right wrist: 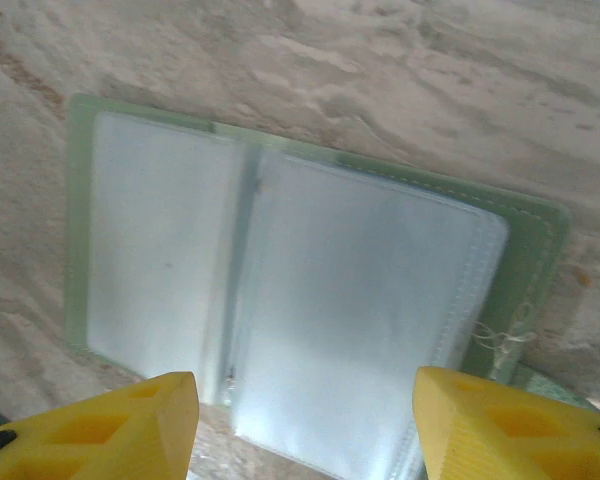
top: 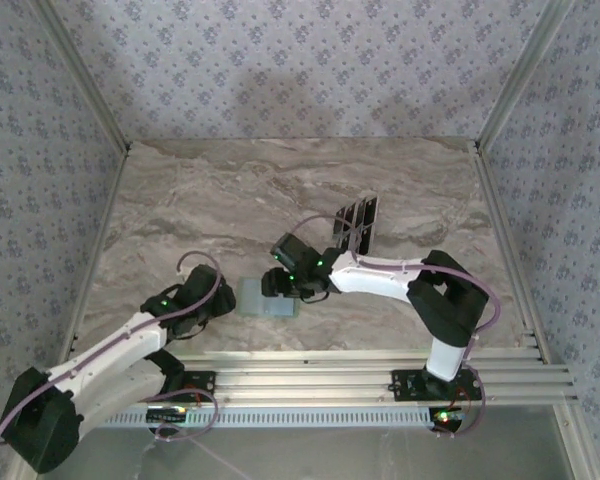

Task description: Put the credit cards into the card holder

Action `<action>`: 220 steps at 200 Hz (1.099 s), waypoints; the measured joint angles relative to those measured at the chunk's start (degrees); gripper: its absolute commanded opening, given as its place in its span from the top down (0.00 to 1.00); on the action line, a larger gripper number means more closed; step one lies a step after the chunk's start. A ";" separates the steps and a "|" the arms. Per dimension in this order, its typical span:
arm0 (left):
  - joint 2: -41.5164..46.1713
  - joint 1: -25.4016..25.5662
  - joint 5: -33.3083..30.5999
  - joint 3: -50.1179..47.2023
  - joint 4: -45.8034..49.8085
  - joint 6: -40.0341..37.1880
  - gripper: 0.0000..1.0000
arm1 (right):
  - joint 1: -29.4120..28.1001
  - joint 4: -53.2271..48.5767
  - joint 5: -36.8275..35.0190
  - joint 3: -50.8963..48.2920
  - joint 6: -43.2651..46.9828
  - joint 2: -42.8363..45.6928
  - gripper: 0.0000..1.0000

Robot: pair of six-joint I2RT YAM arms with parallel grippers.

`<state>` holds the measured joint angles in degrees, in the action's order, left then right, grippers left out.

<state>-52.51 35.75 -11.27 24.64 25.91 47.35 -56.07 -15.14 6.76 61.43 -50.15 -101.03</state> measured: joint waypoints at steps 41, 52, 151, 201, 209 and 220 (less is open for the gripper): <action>-5.05 0.00 2.56 1.20 -4.11 -2.16 0.34 | 0.02 0.59 -0.59 -0.15 0.02 0.02 0.40; -6.23 0.00 3.06 1.20 -4.76 -2.58 0.34 | 0.02 0.68 -0.61 -0.15 0.02 0.02 0.40; -9.09 0.00 4.44 1.18 -8.07 -3.26 0.34 | 0.90 3.58 0.26 -0.15 -0.20 -2.43 0.40; -6.19 0.26 4.44 0.48 -7.96 -3.23 0.34 | 1.03 6.34 2.47 1.38 -1.29 -4.83 0.40; -5.44 0.46 4.44 0.15 -7.91 -3.23 0.34 | 1.03 6.56 2.82 1.77 -1.49 -5.18 0.40; -4.37 0.81 4.44 -0.33 -7.89 -3.26 0.34 | 1.03 6.82 3.15 2.29 -1.55 -5.64 0.40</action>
<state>-56.88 36.56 -6.83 24.32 18.02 44.10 -55.05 -8.32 9.91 63.72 -51.70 -106.67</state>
